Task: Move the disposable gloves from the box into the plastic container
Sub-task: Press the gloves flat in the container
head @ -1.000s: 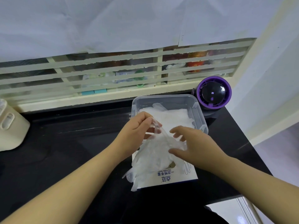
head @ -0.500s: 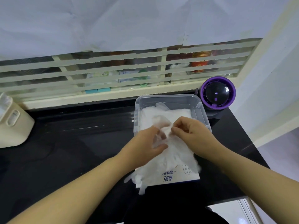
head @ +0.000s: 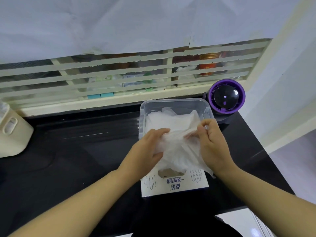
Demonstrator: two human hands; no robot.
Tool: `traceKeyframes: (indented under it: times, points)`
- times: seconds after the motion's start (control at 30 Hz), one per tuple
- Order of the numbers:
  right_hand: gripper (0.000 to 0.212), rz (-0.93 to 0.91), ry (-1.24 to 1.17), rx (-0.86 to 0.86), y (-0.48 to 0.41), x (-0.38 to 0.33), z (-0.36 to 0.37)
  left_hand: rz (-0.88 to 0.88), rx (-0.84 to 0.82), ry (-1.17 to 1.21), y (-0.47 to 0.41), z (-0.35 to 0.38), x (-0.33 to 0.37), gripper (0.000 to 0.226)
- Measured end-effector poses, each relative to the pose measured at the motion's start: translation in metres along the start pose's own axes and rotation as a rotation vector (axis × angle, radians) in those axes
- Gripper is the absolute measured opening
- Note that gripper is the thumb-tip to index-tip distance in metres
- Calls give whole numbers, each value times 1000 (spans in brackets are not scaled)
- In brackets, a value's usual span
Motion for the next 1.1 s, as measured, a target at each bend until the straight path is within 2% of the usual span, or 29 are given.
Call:
traceKeyframes:
  times: [0.07, 0.13, 0.27, 0.33, 0.4, 0.53, 0.6, 0.7, 0.83, 0.93, 1.1]
  points:
    - [17, 69, -57, 31, 0, 3, 0, 312, 76, -157, 3, -4, 7, 73]
    - [17, 150, -102, 39, 3, 8, 1, 560, 130, -311, 10, -1, 8, 71]
    - [11, 257, -121, 10, 10, 17, 6, 739, 111, -420, 22, 10, 5, 42]
    - [14, 309, -129, -21, 13, 23, 9, 755, 78, -466, 26, 16, 1, 32]
    - [15, 315, -92, -105, 17, 29, 13, 675, -41, -479, 27, 24, -4, 23]
    - [19, 301, 16, -383, 28, 44, 22, 574, -260, -487, 31, 40, -6, 28]
    - [18, 366, 72, -498, 33, 51, 24, 605, -280, -461, 35, 46, -4, 26]
    - [20, 369, 243, -601, 34, 51, 23, 658, -269, -484, 38, 53, -7, 31]
    - [21, 311, 334, -614, 26, 46, 19, 642, -324, -584, 37, 62, -17, 36]
    - [24, 286, 263, -587, 23, 40, 16, 636, -393, -619, 36, 66, -20, 39]
    - [27, 180, 91, -396, 9, 9, 3, 658, -492, -621, 36, 67, -17, 37]
Point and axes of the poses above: each hand's wrist, its own y-axis away from the middle knuckle, its own z-axis out of the palm, x = y × z, the point moved 5 cm from there along -y, towards the middle knuckle, and after that the axes turned 9 degrees about x, right-handed, at the moved point
